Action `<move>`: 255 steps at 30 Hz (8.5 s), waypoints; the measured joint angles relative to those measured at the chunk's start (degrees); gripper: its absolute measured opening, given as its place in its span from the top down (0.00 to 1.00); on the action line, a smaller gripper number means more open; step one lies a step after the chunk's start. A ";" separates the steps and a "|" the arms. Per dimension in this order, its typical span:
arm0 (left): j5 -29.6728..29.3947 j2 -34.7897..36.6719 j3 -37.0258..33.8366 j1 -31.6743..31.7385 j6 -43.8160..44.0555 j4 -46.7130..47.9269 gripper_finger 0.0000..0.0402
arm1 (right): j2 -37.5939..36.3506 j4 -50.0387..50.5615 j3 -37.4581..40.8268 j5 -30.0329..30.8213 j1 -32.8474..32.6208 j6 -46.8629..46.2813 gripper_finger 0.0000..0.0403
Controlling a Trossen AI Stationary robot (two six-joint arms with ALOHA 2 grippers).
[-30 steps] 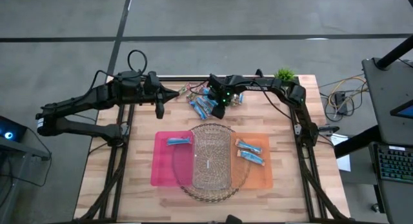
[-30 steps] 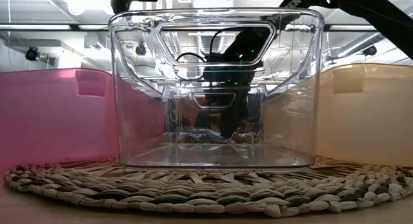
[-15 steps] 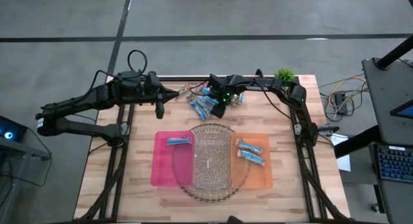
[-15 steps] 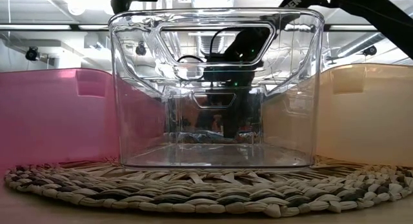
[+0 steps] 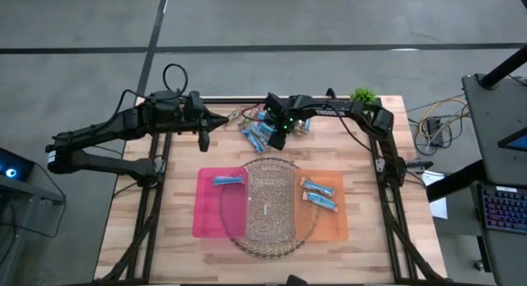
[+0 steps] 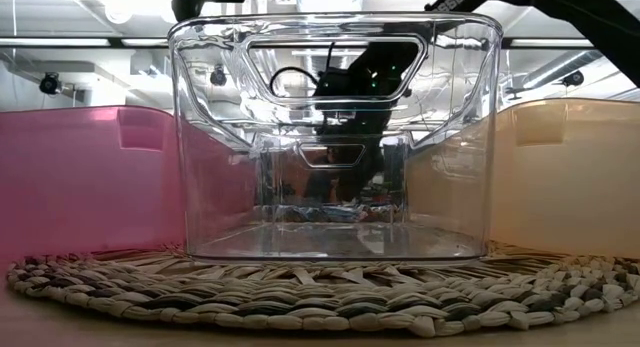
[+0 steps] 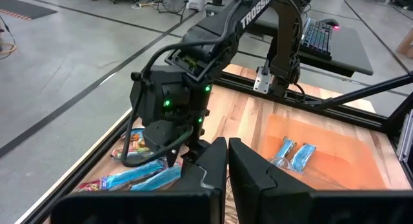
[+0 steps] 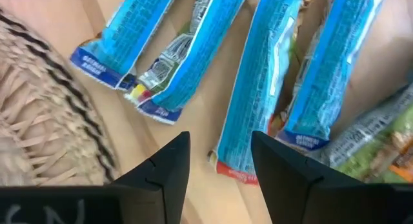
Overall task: Pick and place Granola Bars by type
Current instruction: Put the red granola bar into the pink bin, then put the yellow granola bar into the orange bin
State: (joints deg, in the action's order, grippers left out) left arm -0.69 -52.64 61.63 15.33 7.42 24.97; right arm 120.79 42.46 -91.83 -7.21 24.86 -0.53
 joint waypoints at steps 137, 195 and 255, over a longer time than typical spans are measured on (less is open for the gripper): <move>-0.26 13.94 -0.02 0.00 -0.11 14.71 1.00 | -13.50 -17.52 -6.80 -8.28 -24.11 -22.85 0.96; -0.28 14.32 -0.02 0.00 -1.42 14.71 1.00 | 14.09 -6.25 -35.06 -24.23 -28.61 -25.97 0.60; -0.72 14.71 -0.02 0.02 -2.95 12.14 1.00 | -9.53 -4.70 -25.70 -13.67 -13.47 1.94 0.98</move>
State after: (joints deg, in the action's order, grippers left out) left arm -1.41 -37.93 61.60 15.35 4.47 37.11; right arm 111.26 37.76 -117.53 -20.88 11.39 1.42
